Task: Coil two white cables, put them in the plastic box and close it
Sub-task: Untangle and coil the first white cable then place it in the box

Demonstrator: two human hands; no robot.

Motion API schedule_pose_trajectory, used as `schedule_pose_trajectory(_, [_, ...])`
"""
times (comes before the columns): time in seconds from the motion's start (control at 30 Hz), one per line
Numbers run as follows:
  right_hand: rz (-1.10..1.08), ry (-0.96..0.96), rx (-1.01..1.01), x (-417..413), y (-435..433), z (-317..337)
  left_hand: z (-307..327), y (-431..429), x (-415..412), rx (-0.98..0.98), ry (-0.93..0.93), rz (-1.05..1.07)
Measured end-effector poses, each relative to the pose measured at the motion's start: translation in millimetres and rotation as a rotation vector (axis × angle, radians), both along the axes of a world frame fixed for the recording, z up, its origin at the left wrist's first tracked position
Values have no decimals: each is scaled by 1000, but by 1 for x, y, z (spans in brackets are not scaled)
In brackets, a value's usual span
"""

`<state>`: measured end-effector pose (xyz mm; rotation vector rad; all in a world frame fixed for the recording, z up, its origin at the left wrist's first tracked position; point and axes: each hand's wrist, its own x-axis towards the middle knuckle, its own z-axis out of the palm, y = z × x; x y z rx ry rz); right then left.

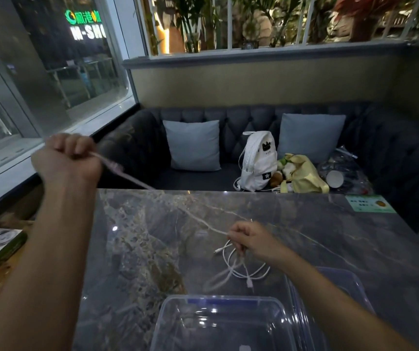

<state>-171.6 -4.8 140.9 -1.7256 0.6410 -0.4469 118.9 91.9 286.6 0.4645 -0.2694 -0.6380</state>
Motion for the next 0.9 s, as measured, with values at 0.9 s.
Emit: schedule_pose_trajectory(0.9, [134, -50, 96, -6, -13, -28, -45, -39, -109, 670, -728, -558])
